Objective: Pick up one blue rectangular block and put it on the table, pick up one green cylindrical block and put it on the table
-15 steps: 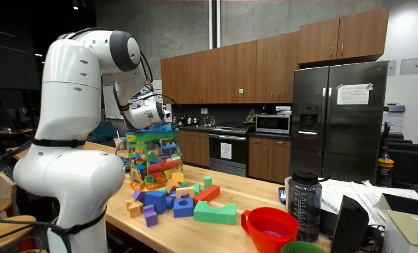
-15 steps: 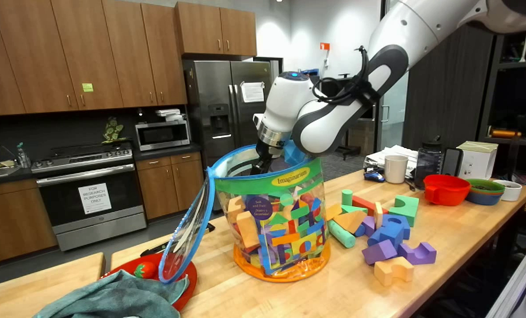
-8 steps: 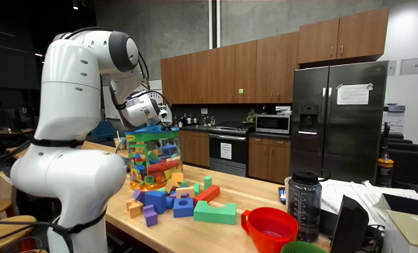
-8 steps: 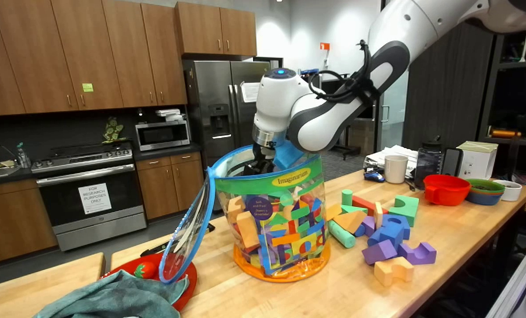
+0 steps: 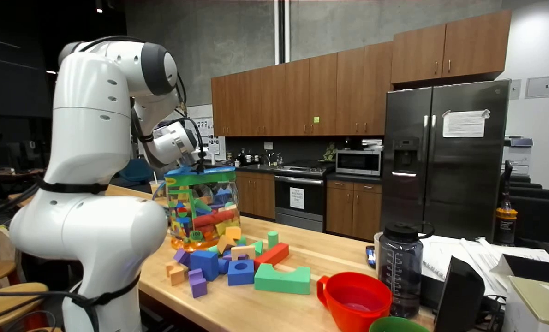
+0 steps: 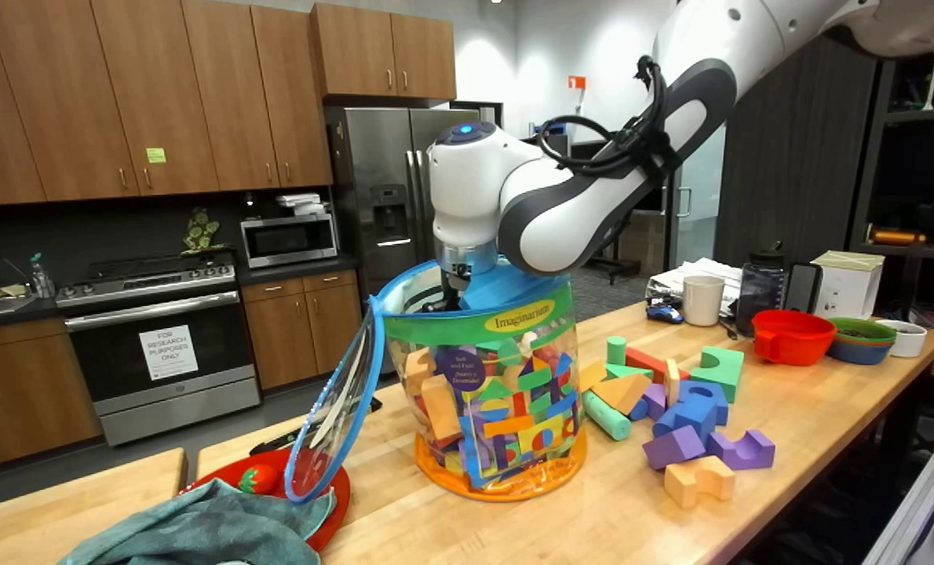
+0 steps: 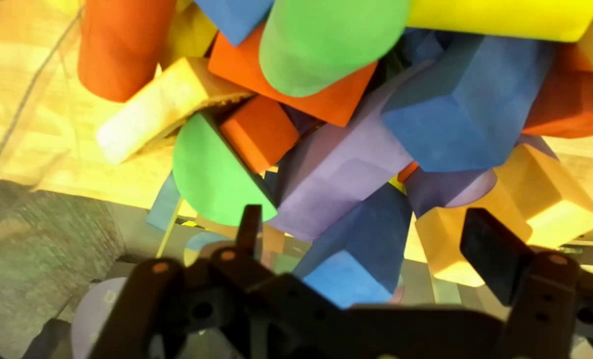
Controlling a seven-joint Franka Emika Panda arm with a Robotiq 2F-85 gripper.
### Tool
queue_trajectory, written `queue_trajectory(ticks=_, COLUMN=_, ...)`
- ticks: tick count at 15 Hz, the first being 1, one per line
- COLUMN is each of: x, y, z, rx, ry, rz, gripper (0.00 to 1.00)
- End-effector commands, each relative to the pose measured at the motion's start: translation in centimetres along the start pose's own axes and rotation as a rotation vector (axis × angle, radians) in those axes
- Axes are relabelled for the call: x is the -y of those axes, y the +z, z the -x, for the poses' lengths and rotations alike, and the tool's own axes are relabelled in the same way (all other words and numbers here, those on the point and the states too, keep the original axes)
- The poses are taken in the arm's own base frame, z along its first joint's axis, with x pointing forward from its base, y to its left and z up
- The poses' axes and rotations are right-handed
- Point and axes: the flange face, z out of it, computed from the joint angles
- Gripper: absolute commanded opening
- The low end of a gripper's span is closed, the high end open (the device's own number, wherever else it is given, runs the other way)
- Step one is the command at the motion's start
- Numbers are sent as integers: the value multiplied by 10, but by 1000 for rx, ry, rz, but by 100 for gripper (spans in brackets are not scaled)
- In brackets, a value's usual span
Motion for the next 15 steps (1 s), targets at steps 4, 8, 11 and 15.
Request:
queue_trajectory(ticks=4, x=1, y=-18, z=-6, rx=-2, ry=62, rz=2, gripper=100)
queue_trajectory(ticks=8, x=3, y=-27, z=4, rx=105, ry=89, rz=-84, gripper=100)
queue_trajectory(ticks=11, x=0, y=-32, z=11, rx=170, ry=89, rz=-104, gripper=100)
queue_trajectory(ticks=15, x=-17, y=-32, z=15, rx=174, ry=19, rz=-56, gripper=100)
